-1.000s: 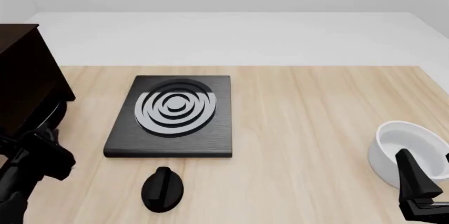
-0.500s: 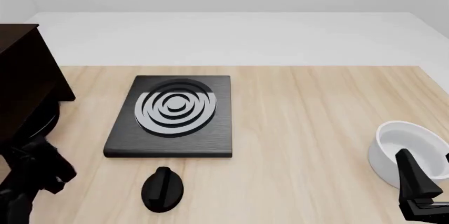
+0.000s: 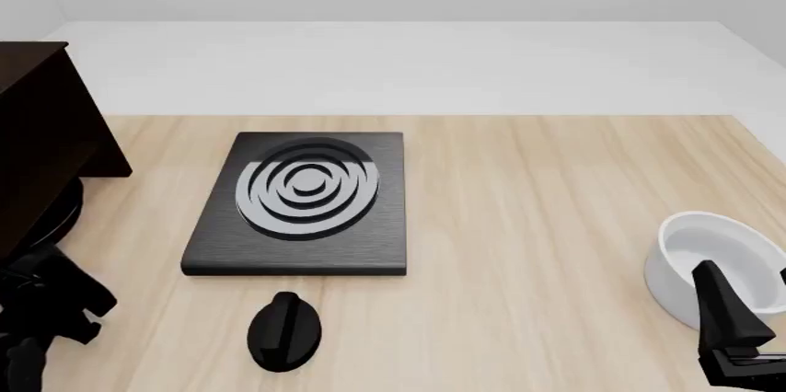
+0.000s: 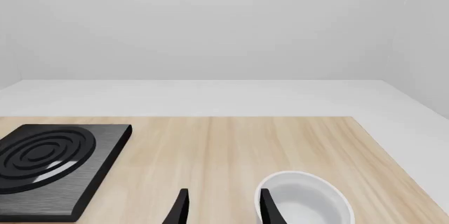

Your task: Put the frying pan under the cabinet shelf.

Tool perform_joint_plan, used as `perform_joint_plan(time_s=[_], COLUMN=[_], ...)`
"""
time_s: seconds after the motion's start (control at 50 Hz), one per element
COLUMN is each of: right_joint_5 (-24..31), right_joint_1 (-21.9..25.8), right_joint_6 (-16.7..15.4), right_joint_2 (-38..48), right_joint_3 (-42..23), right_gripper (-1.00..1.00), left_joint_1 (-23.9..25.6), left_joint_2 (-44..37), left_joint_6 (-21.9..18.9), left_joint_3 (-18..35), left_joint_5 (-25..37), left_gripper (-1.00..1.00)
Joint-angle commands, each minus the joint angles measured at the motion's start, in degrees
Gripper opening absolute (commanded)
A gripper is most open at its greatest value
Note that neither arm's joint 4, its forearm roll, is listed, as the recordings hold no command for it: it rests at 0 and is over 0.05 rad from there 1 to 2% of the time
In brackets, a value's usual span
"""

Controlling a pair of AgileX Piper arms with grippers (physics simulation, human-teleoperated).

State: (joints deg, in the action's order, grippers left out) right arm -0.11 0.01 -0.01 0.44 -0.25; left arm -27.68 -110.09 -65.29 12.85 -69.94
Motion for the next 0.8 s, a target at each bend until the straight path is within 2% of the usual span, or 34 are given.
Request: perform_joint_plan(time_s=[0.02, 0.06, 0.08, 0.1, 0.12, 0.16, 0.2, 0.22, 0.26, 0.28, 0.3, 0.32, 0.36, 0.46, 0.48, 0.56, 0.62, 0.64, 0.66, 0.7, 0.8], right_joint_5=[0.0, 0.0, 0.0, 0.0, 0.0, 0.0, 0.0, 0.0, 0.0, 0.0, 0.0, 0.0, 0.0, 0.0, 0.0, 0.0, 0.0, 0.0, 0.0, 0.0, 0.0], right_joint_1=[0.0, 0.0, 0.0, 0.0, 0.0, 0.0, 0.0, 0.0, 0.0, 0.0, 0.0, 0.0, 0.0, 0.0, 0.0, 0.0, 0.0, 0.0, 0.0, 0.0, 0.0], right_joint_6=[0.0, 0.0, 0.0, 0.0, 0.0, 0.0, 0.0, 0.0, 0.0, 0.0, 0.0, 0.0, 0.0, 0.0, 0.0, 0.0, 0.0, 0.0, 0.0, 0.0, 0.0], right_joint_2=[0.0, 0.0, 0.0, 0.0, 0.0, 0.0, 0.0, 0.0, 0.0, 0.0, 0.0, 0.0, 0.0, 0.0, 0.0, 0.0, 0.0, 0.0, 0.0, 0.0, 0.0], right_joint_3=[0.0, 0.0, 0.0, 0.0, 0.0, 0.0, 0.0, 0.0, 0.0, 0.0, 0.0, 0.0, 0.0, 0.0, 0.0, 0.0, 0.0, 0.0, 0.0, 0.0, 0.0], right_gripper=[1.00, 1.00, 1.00, 1.00, 1.00, 1.00, 1.00, 1.00, 1.00, 1.00, 1.00, 1.00, 1.00, 1.00, 1.00, 1.00, 1.00, 1.00, 1.00, 1.00, 1.00], left_joint_1=[-6.2, -5.7, -6.5, -6.7, -6.4, -6.8, -6.5, -6.6, -6.8, -6.6, -6.6, -6.8, -6.1, -5.4, -5.1, -3.8, -2.2, -1.6, -1.2, 0.4, 2.0], left_joint_2=[-14.8, -14.9, -16.9, -17.1, -16.6, -18.3, -18.6, -20.6, -21.2, -22.5, -22.1, -23.4, -22.7, -22.1, -22.6, -20.0, -17.5, -15.9, -15.3, -13.6, -10.2], left_joint_6=[-17.2, -15.3, -18.1, -18.6, -16.9, -19.6, -18.9, -20.7, -20.4, -22.3, -21.4, -23.7, -21.9, -22.2, -22.3, -21.9, -22.8, -21.9, -23.5, -22.8, -26.1], left_joint_3=[4.0, 4.0, 5.1, 5.3, 5.2, 6.2, 6.3, 7.0, 7.2, 8.0, 8.0, 8.6, 8.3, 8.3, 7.9, 6.5, 3.9, 2.5, 1.6, -1.7, -6.2], left_joint_5=[0.0, 0.0, 0.0, 0.0, 0.0, 0.0, 0.0, 0.0, 0.0, 0.0, 0.0, 0.0, 0.0, 0.0, 0.0, 0.0, 0.0, 0.0, 0.0, 0.0, 0.0], left_gripper=[-1.00, -1.00, -1.00, -1.00, -1.00, -1.00, -1.00, -1.00, -1.00, -1.00, -1.00, -1.00, -1.00, -1.00, 1.00, 1.00, 1.00, 1.00, 1.00, 1.00, 1.00])
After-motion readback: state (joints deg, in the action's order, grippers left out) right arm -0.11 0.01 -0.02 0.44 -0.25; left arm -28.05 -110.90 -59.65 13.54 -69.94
